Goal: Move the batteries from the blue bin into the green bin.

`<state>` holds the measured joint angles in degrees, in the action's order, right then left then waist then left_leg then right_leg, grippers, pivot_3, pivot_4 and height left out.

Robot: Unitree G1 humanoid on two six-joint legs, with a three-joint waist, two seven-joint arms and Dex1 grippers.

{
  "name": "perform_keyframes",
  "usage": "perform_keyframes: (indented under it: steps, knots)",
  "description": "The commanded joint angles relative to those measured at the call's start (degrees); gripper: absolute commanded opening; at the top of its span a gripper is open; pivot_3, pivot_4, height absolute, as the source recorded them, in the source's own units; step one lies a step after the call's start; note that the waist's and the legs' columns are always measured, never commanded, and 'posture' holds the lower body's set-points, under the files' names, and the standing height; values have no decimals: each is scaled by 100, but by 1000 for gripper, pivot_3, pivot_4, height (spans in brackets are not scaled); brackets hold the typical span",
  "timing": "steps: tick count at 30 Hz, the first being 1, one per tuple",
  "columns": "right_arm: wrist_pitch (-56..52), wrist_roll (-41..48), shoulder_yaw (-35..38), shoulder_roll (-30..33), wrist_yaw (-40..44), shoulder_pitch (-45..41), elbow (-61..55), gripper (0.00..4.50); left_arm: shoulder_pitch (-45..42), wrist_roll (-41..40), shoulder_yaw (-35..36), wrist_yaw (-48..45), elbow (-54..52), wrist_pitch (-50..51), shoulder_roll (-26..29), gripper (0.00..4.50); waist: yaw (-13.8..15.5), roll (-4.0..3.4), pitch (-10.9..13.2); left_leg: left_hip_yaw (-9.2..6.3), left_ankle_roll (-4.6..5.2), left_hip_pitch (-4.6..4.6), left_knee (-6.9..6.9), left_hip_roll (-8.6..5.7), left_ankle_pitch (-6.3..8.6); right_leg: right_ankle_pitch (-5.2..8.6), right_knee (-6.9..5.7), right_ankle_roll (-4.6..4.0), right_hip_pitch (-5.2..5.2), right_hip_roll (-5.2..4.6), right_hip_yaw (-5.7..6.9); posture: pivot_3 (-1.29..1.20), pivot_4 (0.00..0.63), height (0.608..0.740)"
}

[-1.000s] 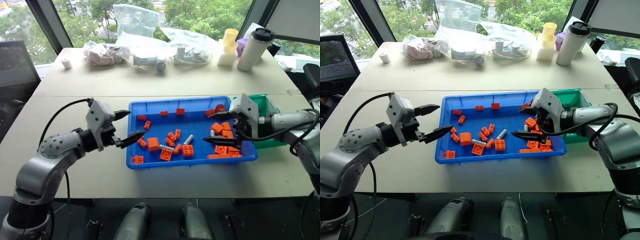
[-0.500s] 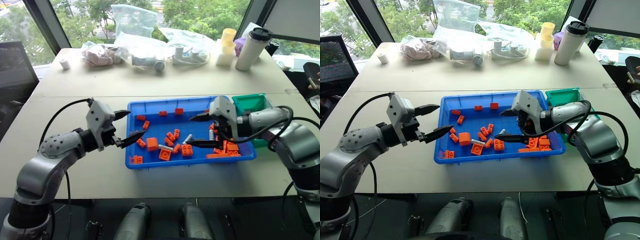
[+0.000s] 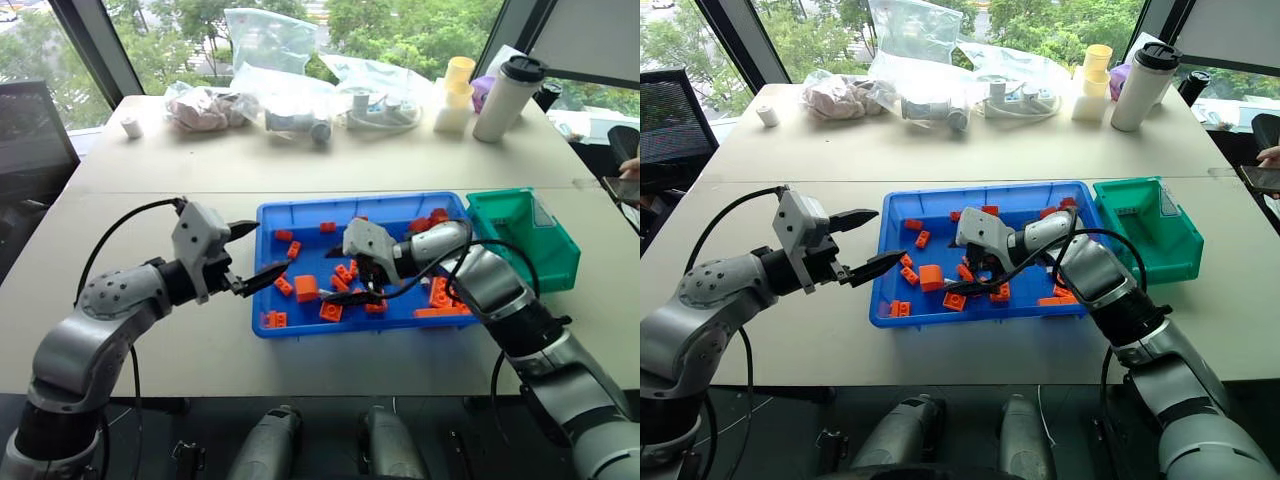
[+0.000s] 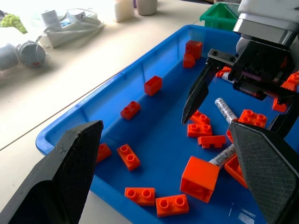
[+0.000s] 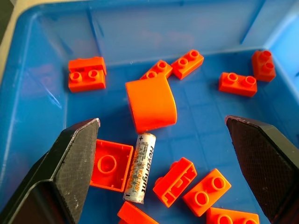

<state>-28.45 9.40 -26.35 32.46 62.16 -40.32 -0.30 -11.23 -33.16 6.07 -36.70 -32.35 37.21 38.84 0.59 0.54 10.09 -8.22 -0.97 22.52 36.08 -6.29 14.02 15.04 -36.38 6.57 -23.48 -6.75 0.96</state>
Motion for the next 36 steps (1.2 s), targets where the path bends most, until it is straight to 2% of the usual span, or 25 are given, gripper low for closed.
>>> perform_keyframes:
  steps: [1, 11, 16, 27, 33, 36]
  knots:
    - [146, -237, -12, -146, -120, -125, -18, 4441, 24, -40, 162, 75, -231, -11, 22, 4500, 0, 0, 0, 1, 0, 0, 0, 0, 0, 0, 0, 0, 0, 0, -1, 0, 150, 740]
    - [29, -1322, -310, -514, -823, -261, 211, 4441, 24, -14, 54, 186, -255, -19, -57, 4500, -15, 0, 0, 11, -8, -1, -1, 2, -5, -6, -2, 1, -7, 6, -16, 0, 150, 740]
    - [221, -1702, -409, -317, -742, -241, 185, 4441, 4, -11, 29, 210, -246, -24, -68, 4500, -16, 0, 0, 15, -7, -2, -1, 1, -4, -7, -2, 3, -7, 7, -18, 0, 150, 740]
    - [-835, -896, 144, 142, 39, 166, -977, 4441, 19, 85, -24, 203, -207, -109, -76, 4500, -10, 0, 0, 15, 8, -2, 0, 2, 4, -7, -2, 3, -6, 7, -20, 0, 150, 740]
    - [-1388, -532, 365, 30, -43, 180, -1087, 4441, -11, 163, -111, 193, -151, -169, -117, 4500, -9, 0, 0, 16, 10, -2, -1, 2, 6, -8, -2, 2, -6, 6, -20, 0, 150, 740]
    - [-1451, -471, 374, -6, -96, 140, -1118, 3737, -10, 204, -123, 180, -148, -176, -136, 4500, -4, 0, 0, 17, 10, -2, 0, 2, 6, -8, -2, 2, -6, 6, -21, 0, 150, 740]
